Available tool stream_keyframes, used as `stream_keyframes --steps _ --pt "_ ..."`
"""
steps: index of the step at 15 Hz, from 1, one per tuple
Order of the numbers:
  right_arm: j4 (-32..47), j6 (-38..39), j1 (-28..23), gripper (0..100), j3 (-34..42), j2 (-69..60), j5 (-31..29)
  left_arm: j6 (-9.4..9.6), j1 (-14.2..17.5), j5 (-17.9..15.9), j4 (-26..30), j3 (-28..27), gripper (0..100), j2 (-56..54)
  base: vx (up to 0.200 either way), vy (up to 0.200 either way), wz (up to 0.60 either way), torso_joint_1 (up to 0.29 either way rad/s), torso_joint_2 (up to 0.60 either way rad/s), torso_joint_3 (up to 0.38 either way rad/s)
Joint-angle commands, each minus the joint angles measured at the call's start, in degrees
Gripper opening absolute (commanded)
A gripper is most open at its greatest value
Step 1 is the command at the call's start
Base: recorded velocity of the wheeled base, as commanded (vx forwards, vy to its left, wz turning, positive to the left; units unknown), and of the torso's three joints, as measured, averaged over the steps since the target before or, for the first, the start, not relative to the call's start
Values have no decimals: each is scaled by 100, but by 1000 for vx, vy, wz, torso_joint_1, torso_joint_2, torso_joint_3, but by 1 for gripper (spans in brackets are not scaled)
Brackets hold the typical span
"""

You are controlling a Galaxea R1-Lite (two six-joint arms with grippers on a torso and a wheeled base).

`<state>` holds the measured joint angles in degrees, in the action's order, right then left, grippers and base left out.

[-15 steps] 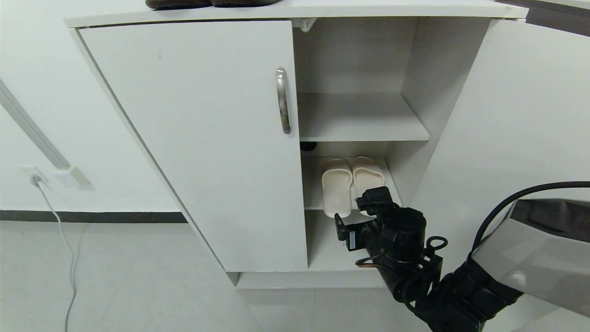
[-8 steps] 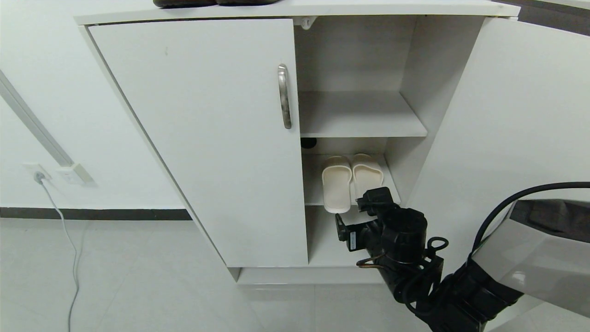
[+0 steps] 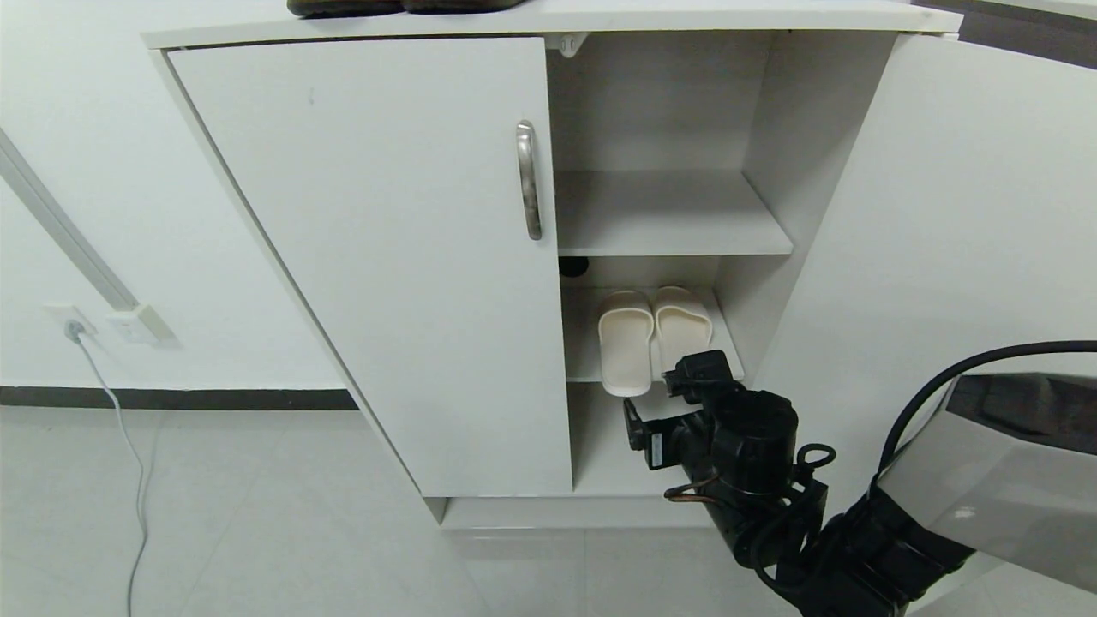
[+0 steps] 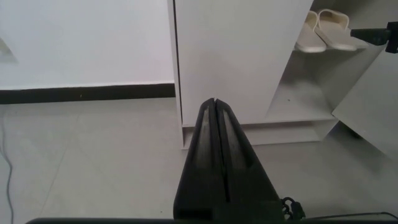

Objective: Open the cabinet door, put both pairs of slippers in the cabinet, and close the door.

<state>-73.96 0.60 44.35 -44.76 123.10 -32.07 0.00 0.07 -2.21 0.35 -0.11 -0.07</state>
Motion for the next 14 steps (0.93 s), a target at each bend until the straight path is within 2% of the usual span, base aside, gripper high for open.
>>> stream_keyframes --steps 1,9,14 --pt "-4 2 21 100 12 12 -1 -9 1 1 0 2 0 7 0 0 0 -2 7 139" --pt "4 -16 30 100 99 -14 -1 26 1 1 0 2 0 7 0 0 0 1 1 185" --pt "4 -16 65 100 231 -84 17 9 1 -8 0 2 0 7 0 0 0 0 0 0"
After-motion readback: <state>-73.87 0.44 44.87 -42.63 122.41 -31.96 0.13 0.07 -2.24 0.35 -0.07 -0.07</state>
